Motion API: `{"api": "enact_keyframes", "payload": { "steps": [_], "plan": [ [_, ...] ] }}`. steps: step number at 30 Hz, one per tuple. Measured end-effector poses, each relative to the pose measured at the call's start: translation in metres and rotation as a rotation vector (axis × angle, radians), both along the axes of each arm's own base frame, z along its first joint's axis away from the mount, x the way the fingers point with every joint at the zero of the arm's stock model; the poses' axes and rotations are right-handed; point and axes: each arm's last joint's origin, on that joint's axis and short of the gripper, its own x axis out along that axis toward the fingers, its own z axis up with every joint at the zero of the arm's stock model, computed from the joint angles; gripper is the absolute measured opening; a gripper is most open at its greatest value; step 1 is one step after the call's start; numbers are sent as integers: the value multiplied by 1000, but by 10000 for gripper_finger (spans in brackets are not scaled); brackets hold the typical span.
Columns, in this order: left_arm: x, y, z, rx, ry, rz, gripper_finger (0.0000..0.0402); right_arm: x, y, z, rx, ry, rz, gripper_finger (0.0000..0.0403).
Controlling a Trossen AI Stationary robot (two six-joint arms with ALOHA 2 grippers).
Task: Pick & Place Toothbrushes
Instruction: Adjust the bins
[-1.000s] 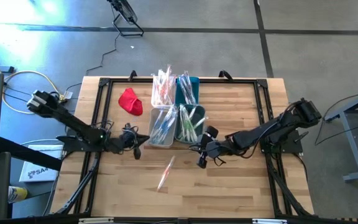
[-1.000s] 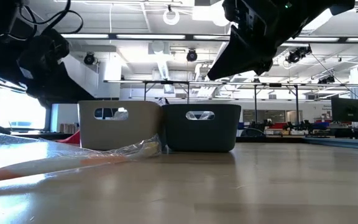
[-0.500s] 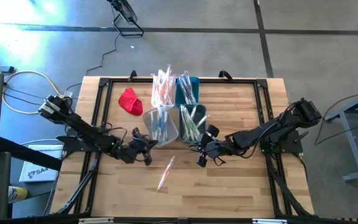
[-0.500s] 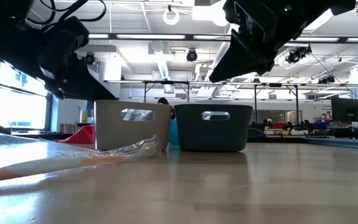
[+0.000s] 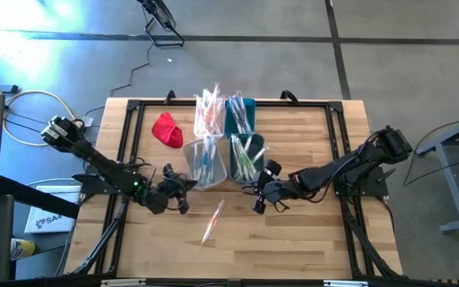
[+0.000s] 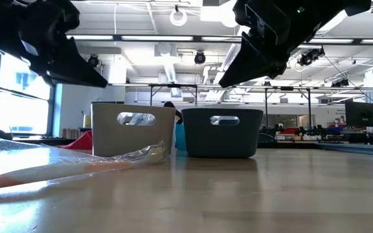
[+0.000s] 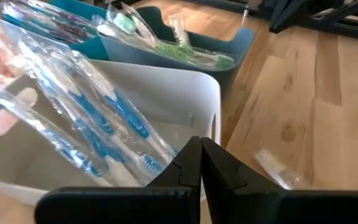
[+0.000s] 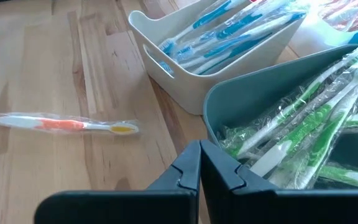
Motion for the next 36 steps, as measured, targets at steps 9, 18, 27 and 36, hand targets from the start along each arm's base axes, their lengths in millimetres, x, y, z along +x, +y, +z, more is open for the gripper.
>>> {"api": "enact_keyframes", "payload": {
  "steps": [9,18,27,36],
  "plan": [
    [-23,13,-7,-30,51,189,3,0,1,0,2,0,0,2],
    [-51,51,-32,-250,132,598,3,0,1,0,7,-3,-2,2],
    [-47,66,-51,-318,100,629,3,0,1,0,7,-3,-3,2],
    [-35,76,-48,-307,117,583,3,0,1,0,7,-3,-3,2]
  ]
}}
